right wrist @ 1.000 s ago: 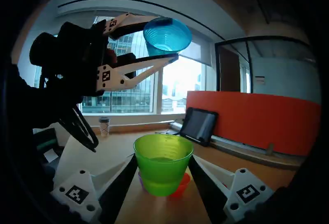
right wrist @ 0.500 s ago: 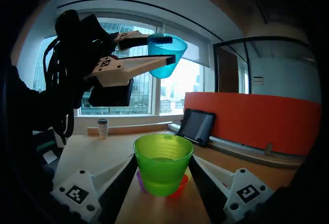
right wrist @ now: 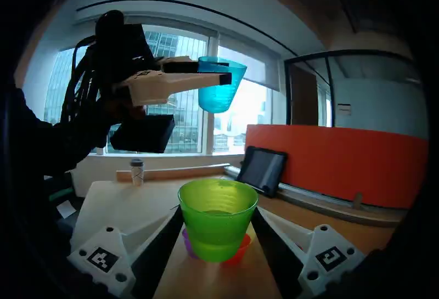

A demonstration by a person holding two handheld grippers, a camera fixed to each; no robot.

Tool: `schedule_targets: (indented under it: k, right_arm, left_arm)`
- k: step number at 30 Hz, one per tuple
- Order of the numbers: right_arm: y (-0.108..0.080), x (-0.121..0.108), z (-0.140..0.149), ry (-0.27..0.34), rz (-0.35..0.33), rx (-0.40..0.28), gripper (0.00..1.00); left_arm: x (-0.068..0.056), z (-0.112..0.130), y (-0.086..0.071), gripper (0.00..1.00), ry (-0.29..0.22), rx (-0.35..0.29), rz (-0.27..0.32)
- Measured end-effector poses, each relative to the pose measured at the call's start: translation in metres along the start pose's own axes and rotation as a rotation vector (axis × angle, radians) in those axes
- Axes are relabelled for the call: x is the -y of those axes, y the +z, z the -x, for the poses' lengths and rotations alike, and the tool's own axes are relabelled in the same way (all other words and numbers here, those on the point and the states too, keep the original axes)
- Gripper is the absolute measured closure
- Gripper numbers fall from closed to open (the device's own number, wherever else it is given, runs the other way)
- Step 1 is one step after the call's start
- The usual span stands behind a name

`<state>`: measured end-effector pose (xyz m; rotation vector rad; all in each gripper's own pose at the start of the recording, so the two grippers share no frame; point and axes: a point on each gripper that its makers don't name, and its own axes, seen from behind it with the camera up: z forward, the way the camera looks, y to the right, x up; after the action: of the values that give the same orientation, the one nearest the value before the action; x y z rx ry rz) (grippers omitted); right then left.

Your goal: Pour water

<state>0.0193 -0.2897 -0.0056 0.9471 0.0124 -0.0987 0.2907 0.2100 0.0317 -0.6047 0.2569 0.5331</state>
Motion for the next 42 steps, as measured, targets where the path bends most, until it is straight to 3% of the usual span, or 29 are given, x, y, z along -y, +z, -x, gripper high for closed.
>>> schedule_targets:
  k: [12, 18, 24, 30, 42]
  right_arm:
    - [-0.003, 0.002, -0.002, -0.001, 0.009, -0.002, 0.12]
    - [-0.003, 0.002, -0.003, 0.001, 0.012, -0.001, 0.12]
    - [-0.005, 0.002, -0.004, 0.002, 0.017, 0.003, 0.12]
    - [-0.010, -0.002, 0.000, 0.005, 0.027, 0.018, 0.12]
    - [-0.032, -0.023, -0.004, 0.005, 0.075, 0.049, 0.12]
  left_arm:
    - [0.000, 0.015, -0.004, 0.13, -0.351, 0.034, 0.058]
    - [-0.005, 0.019, -0.007, 0.12, -0.459, 0.038, 0.086]
    - [-0.013, 0.030, -0.010, 0.12, -0.509, 0.052, 0.106]
    - [-0.017, 0.045, -0.017, 0.12, -0.512, 0.062, 0.101]
    - [-0.040, 0.067, -0.038, 0.12, -0.526, 0.060, 0.141]
